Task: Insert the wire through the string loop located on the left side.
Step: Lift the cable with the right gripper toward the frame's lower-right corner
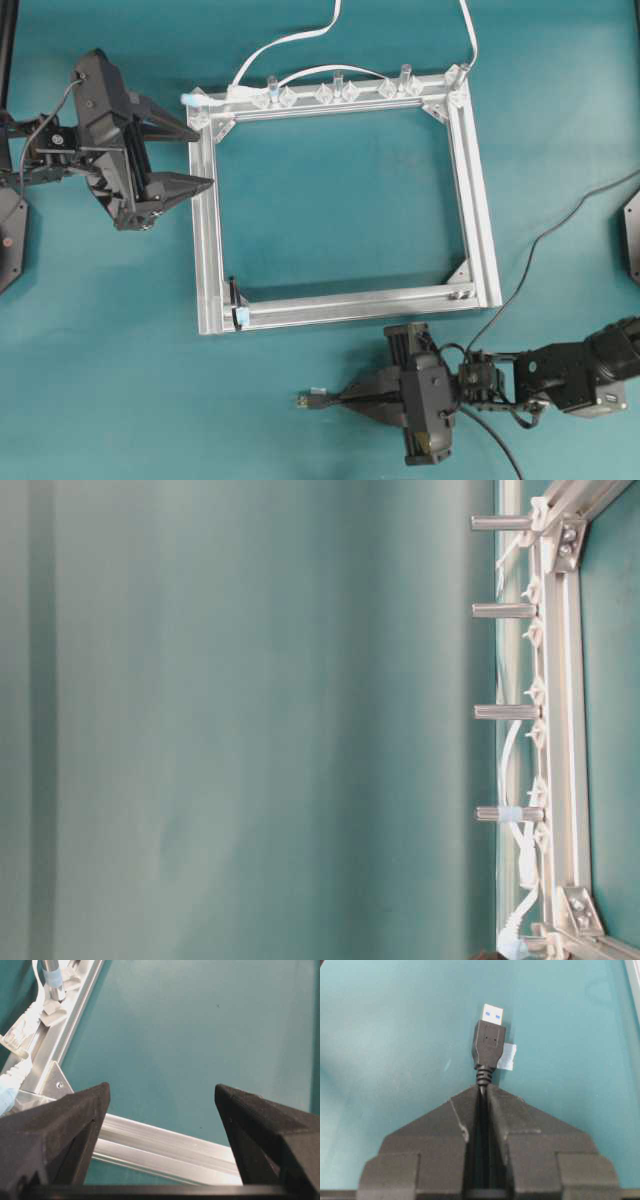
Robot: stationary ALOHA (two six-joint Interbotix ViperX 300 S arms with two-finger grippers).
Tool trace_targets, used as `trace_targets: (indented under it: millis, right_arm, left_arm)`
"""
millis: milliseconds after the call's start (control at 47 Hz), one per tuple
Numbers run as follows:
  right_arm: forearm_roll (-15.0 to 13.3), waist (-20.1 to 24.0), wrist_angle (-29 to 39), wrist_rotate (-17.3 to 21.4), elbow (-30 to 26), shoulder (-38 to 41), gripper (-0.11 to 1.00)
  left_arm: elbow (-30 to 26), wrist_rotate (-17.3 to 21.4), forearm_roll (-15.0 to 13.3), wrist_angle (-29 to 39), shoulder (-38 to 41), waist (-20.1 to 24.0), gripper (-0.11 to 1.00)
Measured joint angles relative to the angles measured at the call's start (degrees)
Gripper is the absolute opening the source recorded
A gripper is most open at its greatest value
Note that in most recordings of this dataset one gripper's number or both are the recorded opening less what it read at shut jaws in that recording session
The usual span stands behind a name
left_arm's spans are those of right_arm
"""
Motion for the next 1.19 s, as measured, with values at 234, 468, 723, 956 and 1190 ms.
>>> trace_targets:
  millis: [234,468,723,956,1190]
  right_arm:
    - [0.18,-0.18,0.70,-1.58,1.49,-2.20,0.07]
    - [0.62,-0.79,2.90,-3.69,2.37,-4.39,0.07]
    - [0.88,-1.32,4.39,-7.03,3.08,-7.03,0.07]
    - [0.88,-2.29,5.45,-9.05,3.96,-10.20,0.07]
    - [0.88,-2.99,5.45,-9.23,4.04,-11.87,0.07]
  left_arm:
    - [0.35,0.00,0.00,0.00,0.00,0.00,0.88]
    - [0.35,0.09,0.00,0.00,0.00,-0.09,0.88]
    - [0.35,0.09,0.00,0.00,0.00,0.00,0.88]
    - [0.35,0.09,0.00,0.00,0.00,-0.09,0.88]
    - [0.35,0.00,0.00,0.00,0.00,-0.09,0.88]
